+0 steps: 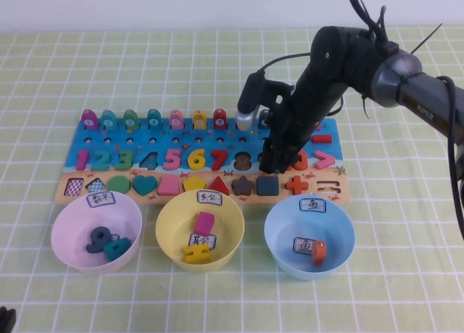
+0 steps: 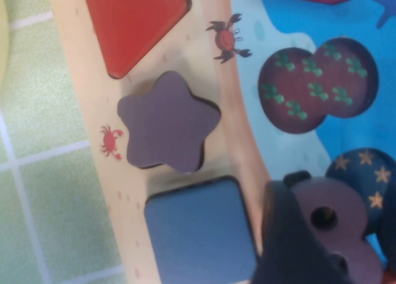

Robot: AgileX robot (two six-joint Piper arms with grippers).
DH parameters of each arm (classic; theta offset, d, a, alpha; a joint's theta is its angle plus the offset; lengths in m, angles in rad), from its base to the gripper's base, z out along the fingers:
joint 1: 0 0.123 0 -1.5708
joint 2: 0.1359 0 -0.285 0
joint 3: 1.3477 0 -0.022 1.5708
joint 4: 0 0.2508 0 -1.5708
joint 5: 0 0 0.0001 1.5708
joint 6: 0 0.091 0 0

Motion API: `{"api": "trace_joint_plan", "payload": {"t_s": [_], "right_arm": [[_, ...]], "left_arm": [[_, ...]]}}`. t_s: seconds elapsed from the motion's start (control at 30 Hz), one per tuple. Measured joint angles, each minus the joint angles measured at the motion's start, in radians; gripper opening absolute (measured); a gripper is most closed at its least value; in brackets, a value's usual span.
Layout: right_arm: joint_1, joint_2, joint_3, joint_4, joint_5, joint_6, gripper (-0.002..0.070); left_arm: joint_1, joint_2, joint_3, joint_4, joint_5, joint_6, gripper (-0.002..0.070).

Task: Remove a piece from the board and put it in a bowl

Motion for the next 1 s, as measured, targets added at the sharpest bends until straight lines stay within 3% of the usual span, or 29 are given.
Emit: {"api": "trace_joint_plan", "payload": {"t_s": [0.2, 0.6, 0.83, 1.0], "right_arm": [[0.0, 0.003, 0.0, 0.0, 0.0, 0.0, 0.0328], [0.0, 0.003, 0.0, 0.0, -0.002, 0.0, 0.0331], [0.0, 0.003, 0.0, 0.0, -0.003, 0.0, 0.0221], [0.0, 0.003, 0.0, 0.0, -0.003, 0.0, 0.0217]], "left_arm": [[0.0, 0.0, 0.0, 0.0, 0.0, 0.0, -0.0005], [0.0, 0.0, 0.0, 0.0, 0.0, 0.0, -0.0005], [0.0, 0.0, 0.0, 0.0, 0.0, 0.0, -0.0004], [0.0, 0.0, 0.0, 0.0, 0.0, 0.0, -0.0004]]}}
